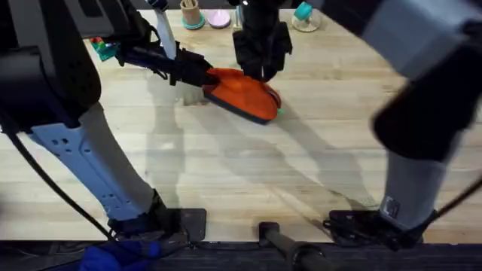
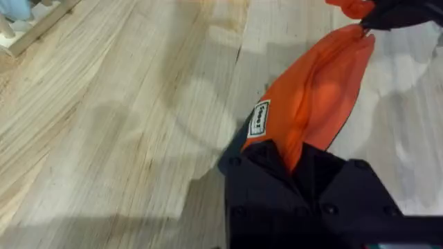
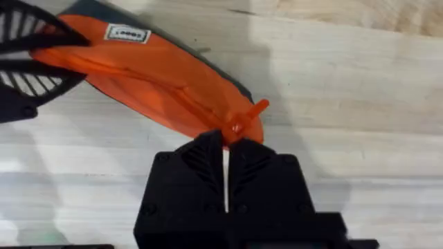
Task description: Unzip the bag, pick up the pens from the table one at a time and place them inside, then zip the bag closed.
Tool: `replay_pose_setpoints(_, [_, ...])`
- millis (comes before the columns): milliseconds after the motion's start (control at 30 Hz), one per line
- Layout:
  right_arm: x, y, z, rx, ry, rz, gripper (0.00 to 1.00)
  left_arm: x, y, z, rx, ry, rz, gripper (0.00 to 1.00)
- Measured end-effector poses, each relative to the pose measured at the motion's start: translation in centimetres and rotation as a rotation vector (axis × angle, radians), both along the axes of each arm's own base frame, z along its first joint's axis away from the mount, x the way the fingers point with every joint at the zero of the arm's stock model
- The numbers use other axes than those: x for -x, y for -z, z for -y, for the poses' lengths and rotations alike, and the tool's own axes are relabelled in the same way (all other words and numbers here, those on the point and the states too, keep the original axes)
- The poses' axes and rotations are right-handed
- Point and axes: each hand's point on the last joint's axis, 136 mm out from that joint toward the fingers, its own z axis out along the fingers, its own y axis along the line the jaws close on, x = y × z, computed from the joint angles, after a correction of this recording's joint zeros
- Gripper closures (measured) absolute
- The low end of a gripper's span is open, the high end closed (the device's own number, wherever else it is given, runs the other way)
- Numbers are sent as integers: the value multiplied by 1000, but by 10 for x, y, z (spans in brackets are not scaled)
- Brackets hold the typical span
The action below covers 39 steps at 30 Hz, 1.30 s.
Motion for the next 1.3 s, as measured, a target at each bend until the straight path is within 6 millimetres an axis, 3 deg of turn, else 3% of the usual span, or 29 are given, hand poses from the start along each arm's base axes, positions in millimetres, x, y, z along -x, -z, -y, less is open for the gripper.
replay_pose_setpoints(200, [12,9,18,-168,31,63,967,1,0,0,0,0,-2,961])
replay_pose_setpoints(333, [29,8,45,-259,65,63,967,0,0,0,0,0,-2,961])
replay_pose_setpoints(600, [60,17,80,-243,92,-1,969,2,1,2,1,4,-7,961])
replay_pose_setpoints(833, [65,34,84,-228,85,-19,969,2,1,2,1,4,-8,961])
replay_pose_setpoints(1300, [63,32,83,-231,43,-6,969,2,1,2,0,4,-8,961])
